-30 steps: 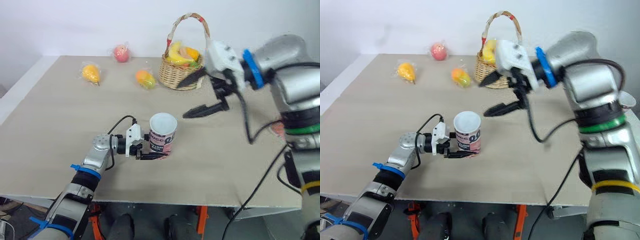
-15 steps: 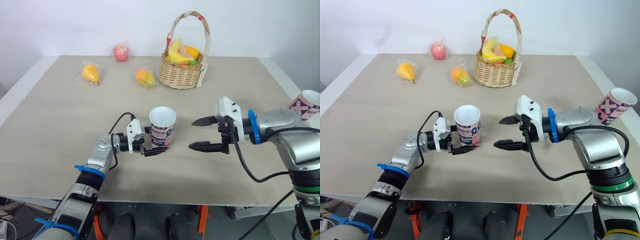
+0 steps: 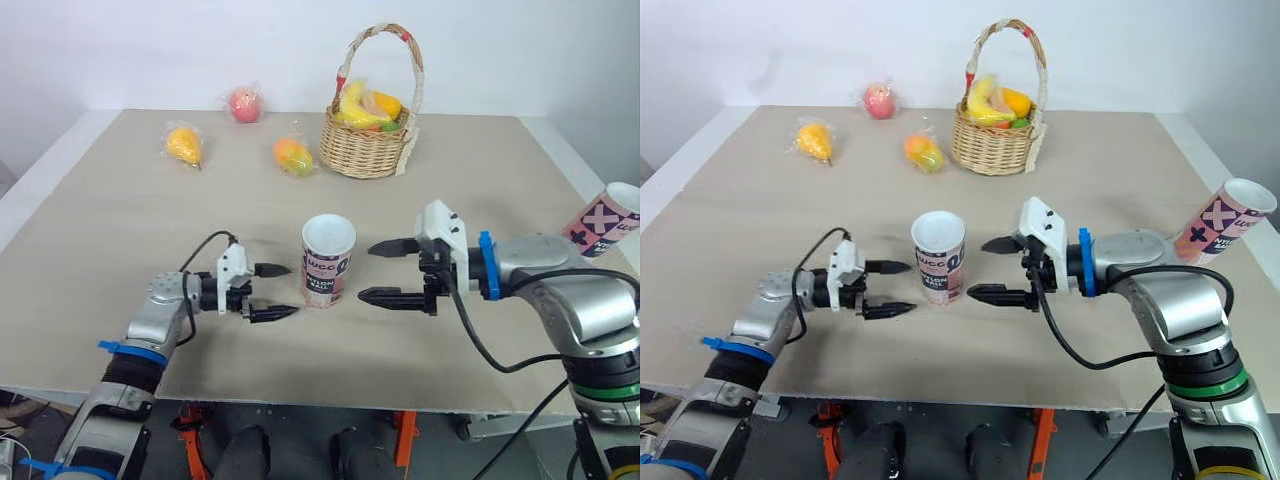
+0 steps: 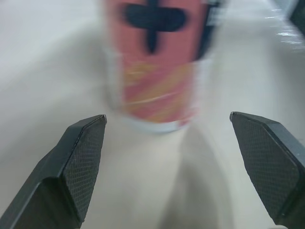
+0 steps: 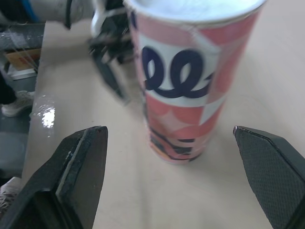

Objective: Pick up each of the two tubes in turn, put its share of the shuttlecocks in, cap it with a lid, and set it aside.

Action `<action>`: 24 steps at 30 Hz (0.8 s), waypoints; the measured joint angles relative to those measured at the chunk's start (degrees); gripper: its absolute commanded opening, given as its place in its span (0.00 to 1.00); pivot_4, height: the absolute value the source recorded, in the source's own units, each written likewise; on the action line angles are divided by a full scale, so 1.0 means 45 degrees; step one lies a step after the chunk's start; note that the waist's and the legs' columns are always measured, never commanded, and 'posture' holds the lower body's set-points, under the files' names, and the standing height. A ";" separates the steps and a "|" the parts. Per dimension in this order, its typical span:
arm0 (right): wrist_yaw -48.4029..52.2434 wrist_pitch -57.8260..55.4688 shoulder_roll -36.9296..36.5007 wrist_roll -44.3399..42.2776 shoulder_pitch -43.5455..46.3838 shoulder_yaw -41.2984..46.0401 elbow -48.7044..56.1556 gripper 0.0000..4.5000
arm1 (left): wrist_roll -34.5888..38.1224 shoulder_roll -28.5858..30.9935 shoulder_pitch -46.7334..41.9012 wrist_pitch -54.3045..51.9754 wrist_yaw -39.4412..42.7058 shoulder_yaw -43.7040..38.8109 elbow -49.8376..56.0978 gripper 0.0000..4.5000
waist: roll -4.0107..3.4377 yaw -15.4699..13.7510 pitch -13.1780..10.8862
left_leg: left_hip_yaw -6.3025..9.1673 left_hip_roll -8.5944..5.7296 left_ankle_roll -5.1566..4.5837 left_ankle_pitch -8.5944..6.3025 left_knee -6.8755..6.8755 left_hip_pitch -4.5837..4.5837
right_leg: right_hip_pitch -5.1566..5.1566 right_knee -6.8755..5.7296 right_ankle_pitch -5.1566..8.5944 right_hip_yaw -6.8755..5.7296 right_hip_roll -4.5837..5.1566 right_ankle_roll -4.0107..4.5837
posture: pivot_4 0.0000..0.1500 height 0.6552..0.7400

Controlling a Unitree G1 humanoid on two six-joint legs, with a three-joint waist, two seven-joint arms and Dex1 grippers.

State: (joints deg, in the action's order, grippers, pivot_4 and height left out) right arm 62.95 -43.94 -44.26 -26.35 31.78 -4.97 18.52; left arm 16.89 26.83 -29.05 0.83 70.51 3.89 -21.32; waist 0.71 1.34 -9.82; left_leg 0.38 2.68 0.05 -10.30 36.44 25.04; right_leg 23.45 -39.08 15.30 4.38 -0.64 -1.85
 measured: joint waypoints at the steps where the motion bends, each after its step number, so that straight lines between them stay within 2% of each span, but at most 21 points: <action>1: -0.0137 0.0207 0.0115 0.0199 0.0002 -0.0181 -0.0052 1.00 | 0.0040 0.0274 0.0116 0.0125 -0.0133 -0.0327 0.0128 0.96 | 0.0004 0.0028 -0.0001 | -0.0004 0.0006 0.0000 0.0000 -0.0003 -0.0001 | 0.0004 0.0000 0.0001 0.0002 -0.0003 0.0003 | 1.00 1.00; 7: -0.0544 0.1138 0.0948 0.0974 0.0050 -0.1281 -0.0921 1.00 | 0.2231 0.1347 0.1226 -0.0457 0.0089 -0.2486 0.2650 0.96 | 0.0014 0.0109 -0.0008 | -0.0004 0.0012 0.0003 -0.0002 -0.0015 0.0002 | 0.0004 -0.0001 0.0012 -0.0003 0.0005 0.0021 | 1.00 1.00; 12: -0.0700 0.1600 0.2035 0.1232 0.0941 -0.1758 -0.1961 1.00 | 0.4511 0.1995 0.2113 -0.2934 -0.0240 -0.3081 0.5876 0.96 | 0.0052 0.0122 -0.0030 | 0.0001 0.0016 0.0007 0.0000 -0.0006 -0.0001 | -0.0002 -0.0002 0.0003 -0.0007 0.0003 0.0010 | 1.00 1.00; 16: -0.0634 0.1867 0.2609 0.1310 0.1294 -0.1944 -0.2467 1.00 | 0.6166 0.3245 0.2574 -0.5151 -0.0342 -0.3450 0.7674 0.96 | 0.0061 0.0162 -0.0036 | 0.0008 0.0021 0.0008 0.0001 -0.0009 -0.0006 | -0.0001 -0.0004 0.0005 -0.0014 -0.0005 0.0016 | 1.00 1.00; 19: -0.0490 0.2064 0.2871 0.1420 0.1512 -0.2055 -0.2778 1.00 | 0.6891 0.3792 0.2612 -0.6053 -0.0366 -0.3687 0.8341 0.96 | 0.0062 0.0166 -0.0037 | 0.0004 0.0020 0.0009 0.0001 -0.0008 -0.0006 | -0.0001 -0.0004 0.0007 -0.0015 -0.0002 0.0018 | 1.00 1.00; 24: -0.0407 0.2337 0.3446 0.1545 0.1732 -0.2209 -0.3414 1.00 | 0.7188 0.3858 0.2609 -0.6299 -0.0283 -0.3923 0.8497 0.96 | 0.0063 0.0166 -0.0037 | 0.0004 0.0022 0.0009 0.0001 -0.0009 -0.0007 | 0.0001 -0.0005 0.0006 -0.0017 -0.0004 0.0025 | 1.00 1.00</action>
State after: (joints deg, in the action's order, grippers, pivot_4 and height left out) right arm 61.12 -33.42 -28.75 -19.39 39.58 -14.91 3.16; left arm 49.23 44.19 -17.31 -27.52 69.23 -13.76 16.92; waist 0.99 2.09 -9.99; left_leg 0.40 2.78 0.09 -10.30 36.40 25.01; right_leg 23.45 -39.10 15.33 4.30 -0.66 -1.73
